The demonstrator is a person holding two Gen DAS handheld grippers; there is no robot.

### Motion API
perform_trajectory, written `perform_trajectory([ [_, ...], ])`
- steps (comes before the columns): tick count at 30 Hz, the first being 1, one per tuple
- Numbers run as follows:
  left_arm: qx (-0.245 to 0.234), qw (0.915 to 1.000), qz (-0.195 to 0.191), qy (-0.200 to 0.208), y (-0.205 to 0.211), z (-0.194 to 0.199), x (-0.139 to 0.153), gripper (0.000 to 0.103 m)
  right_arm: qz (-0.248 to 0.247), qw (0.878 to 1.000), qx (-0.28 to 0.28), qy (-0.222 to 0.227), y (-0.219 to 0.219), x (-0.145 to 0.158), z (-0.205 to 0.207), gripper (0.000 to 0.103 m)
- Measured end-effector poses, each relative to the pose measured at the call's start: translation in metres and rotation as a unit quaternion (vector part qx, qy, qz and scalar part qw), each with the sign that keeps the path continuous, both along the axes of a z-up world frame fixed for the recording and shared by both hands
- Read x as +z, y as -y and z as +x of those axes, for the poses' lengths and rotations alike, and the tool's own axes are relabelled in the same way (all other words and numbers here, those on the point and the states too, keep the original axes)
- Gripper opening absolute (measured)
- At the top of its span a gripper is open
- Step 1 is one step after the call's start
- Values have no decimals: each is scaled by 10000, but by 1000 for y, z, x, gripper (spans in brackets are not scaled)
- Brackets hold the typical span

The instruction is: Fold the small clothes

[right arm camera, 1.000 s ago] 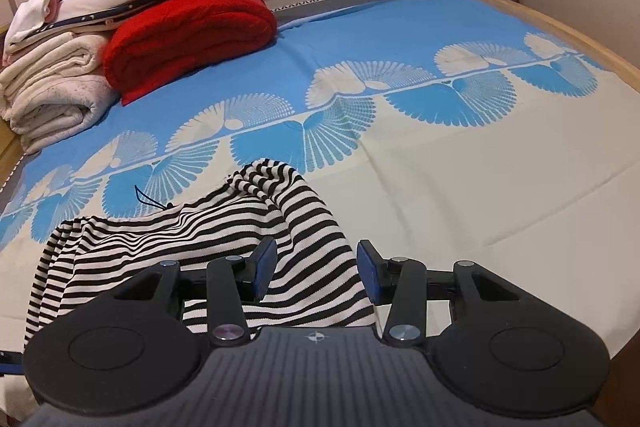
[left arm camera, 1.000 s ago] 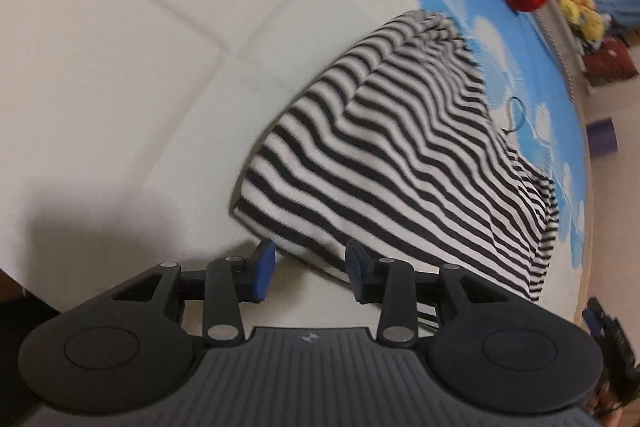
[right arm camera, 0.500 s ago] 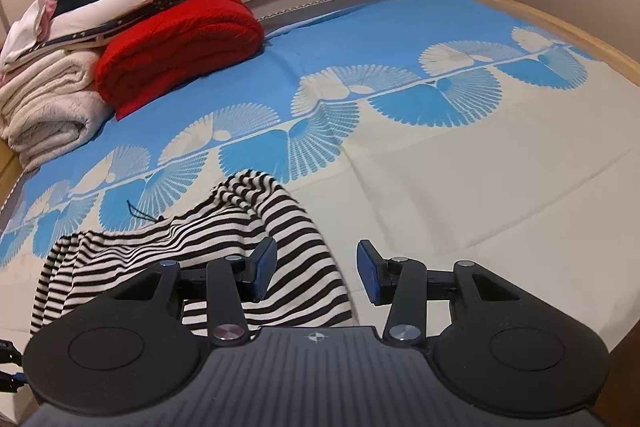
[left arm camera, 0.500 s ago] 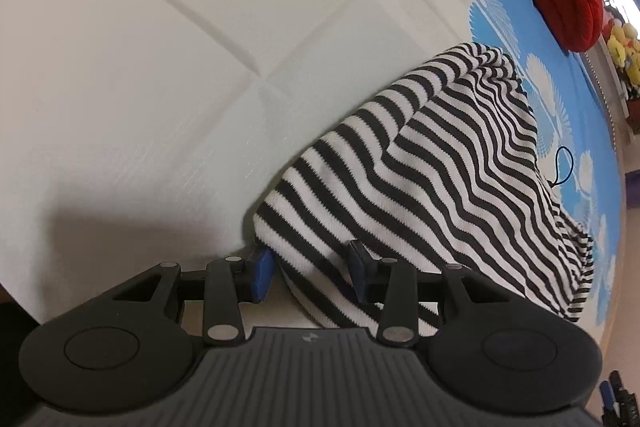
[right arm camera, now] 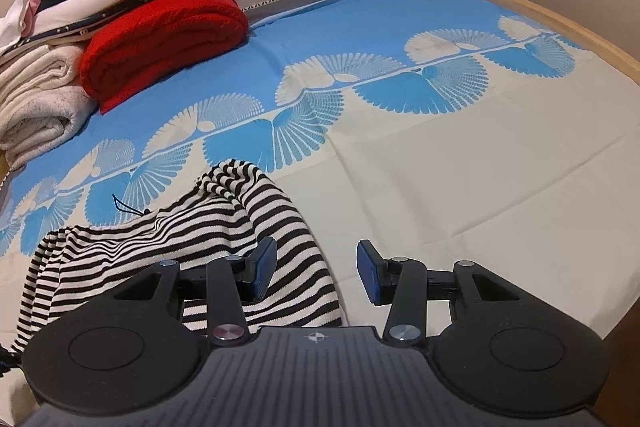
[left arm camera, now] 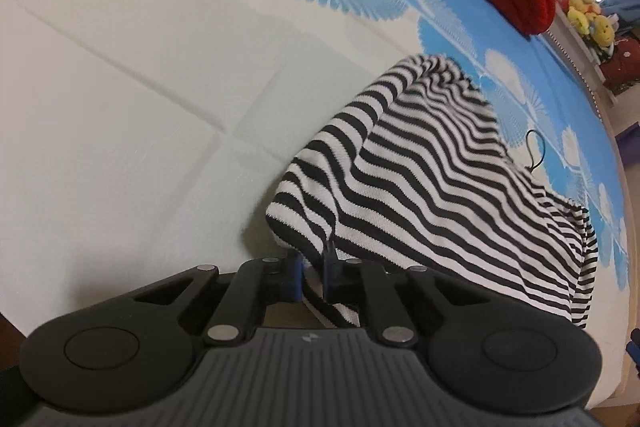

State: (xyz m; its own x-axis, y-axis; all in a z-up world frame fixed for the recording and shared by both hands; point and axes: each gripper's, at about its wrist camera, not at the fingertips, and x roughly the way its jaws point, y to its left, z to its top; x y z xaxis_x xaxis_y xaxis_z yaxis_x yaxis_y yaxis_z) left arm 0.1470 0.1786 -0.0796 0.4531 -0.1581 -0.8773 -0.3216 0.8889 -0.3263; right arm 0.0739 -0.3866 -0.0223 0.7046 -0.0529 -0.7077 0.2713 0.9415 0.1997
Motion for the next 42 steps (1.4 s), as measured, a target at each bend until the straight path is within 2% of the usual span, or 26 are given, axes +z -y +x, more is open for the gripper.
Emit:
perform_trajectory([
  [4, 144, 9983, 534, 204, -5, -10, 20, 9, -43, 9999, 79, -45, -4, -1, 3, 46],
  [9, 500, 9949, 871, 34, -14, -13, 22, 9, -60, 9998, 144, -120, -5, -4, 8, 46],
  [11, 484, 9938, 994, 142, -7, -11, 26, 9, -55, 9998, 136, -148, -4, -5, 9, 46],
  [12, 434, 9924, 1107, 327, 1, -11, 32, 9, -47, 9998, 125, -163, -3, -5, 9, 46],
  [13, 336, 9906, 1219, 518, 10, -11, 39, 9, -31, 9998, 108, -178, -1, -5, 10, 46],
  [16, -314, 9777, 1553, 1381, 58, -12, 66, 9, 43, 9998, 27, -185, 4, -5, 11, 46],
  [18, -749, 9695, 1490, 1799, 93, -13, 78, 8, 105, 9998, -41, -178, 9, -5, 11, 46],
  [21, -1427, 9588, 1009, 2240, 152, -17, 96, 7, 178, 9996, -157, -174, 17, -5, 8, 46],
  [23, -2003, 9424, 885, 2528, 204, -23, 105, 6, 197, 9994, -220, -191, 21, -6, 7, 46],
  [27, -3413, 8935, 528, 2870, 314, -47, 105, 6, 137, 9994, -269, -188, 27, -6, 3, 46],
  [29, -4199, 8687, 420, 2594, 362, -55, 86, 11, 220, 9990, -350, -150, 31, -5, 1, 46],
  [30, -4528, 8603, 342, 2318, 377, -54, 74, 14, 281, 9987, -399, -131, 34, -5, 0, 46],
  [31, -4775, 8545, 301, 2024, 389, -54, 63, 14, 359, 9983, -456, -114, 36, -5, -1, 46],
  [32, -4871, 8526, 347, 1860, 394, -53, 57, 17, 428, 9978, -488, -108, 38, -5, -1, 46],
  [33, -4892, 8523, 340, 1823, 389, -51, 57, 21, 516, 9973, -510, -108, 40, -6, 0, 46],
  [35, -4747, 8592, 82, 1908, 363, -42, 66, 41, 677, 9965, -486, -115, 41, -8, 2, 46],
  [38, -4218, 8854, -85, 1951, 303, -20, 79, 45, 827, 9962, -251, -85, 34, -7, 7, 46],
  [42, -3391, 9238, 161, 1772, 240, 7, 75, 52, 889, 9959, 131, -54, 18, -7, 20, 46],
])
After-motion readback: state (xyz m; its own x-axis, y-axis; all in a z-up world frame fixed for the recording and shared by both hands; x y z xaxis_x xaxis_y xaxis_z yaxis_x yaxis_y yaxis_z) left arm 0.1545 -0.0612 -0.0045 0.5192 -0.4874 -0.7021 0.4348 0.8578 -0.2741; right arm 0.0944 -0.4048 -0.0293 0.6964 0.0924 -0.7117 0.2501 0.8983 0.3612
